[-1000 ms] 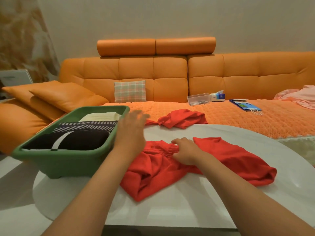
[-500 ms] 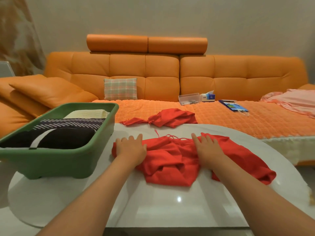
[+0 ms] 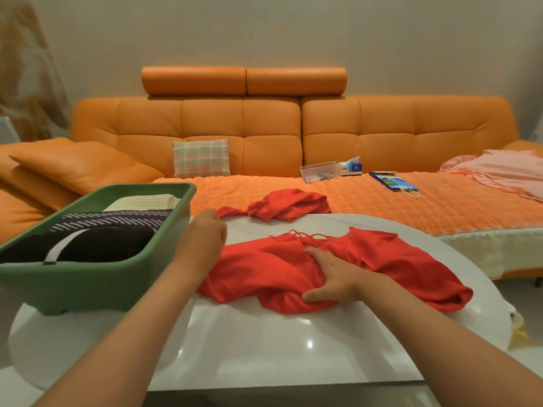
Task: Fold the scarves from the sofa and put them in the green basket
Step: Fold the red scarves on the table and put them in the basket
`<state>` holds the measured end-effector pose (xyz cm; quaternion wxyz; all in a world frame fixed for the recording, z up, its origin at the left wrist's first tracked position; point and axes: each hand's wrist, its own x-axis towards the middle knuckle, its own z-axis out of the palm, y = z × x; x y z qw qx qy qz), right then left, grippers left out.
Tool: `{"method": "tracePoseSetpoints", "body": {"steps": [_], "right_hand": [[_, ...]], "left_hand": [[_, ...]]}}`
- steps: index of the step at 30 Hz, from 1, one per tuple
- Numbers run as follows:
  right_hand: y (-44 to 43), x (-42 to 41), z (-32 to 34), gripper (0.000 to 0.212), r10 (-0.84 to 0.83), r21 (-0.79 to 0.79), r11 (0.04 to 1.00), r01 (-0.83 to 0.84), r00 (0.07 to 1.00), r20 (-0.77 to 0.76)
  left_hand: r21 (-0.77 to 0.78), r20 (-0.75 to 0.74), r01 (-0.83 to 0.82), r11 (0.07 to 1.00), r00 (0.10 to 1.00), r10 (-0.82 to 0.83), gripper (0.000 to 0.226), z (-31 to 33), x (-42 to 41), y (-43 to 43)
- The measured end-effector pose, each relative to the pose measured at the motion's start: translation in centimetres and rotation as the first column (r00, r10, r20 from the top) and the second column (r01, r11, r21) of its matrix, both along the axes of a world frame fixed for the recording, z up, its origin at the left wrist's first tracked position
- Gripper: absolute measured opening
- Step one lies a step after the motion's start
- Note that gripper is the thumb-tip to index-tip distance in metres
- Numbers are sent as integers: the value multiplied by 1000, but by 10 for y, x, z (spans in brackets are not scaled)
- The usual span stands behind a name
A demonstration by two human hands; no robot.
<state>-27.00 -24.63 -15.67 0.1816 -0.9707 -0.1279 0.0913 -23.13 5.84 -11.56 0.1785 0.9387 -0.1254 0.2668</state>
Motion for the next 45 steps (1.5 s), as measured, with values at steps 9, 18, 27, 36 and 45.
{"method": "tracePoseSetpoints", "body": {"steps": [9,18,27,36,45], "right_hand": [[18,-4,-1,34,18,38,999,-22,994,108],[-3,-8,6,48,-51,-151,985,81,979,196],[3,-5,42,30,-157,-482,851,208,977,146],[34,33,14,43,-136,-88,982,168,947,292],[30,61,-7,57,-169,-141,966,215,944,282]], "left_hand": [[172,-475,443,880,820,-320,28,-42,-30,-29],[-73,-160,48,996,985,-60,33,-7,-18,1],[474,-752,215,854,602,267,32,27,-49,3],[283,-543,234,930,839,-46,39,-28,-10,-41],[-507,-427,-93,857,891,-156,14,1,32,-16]]}}
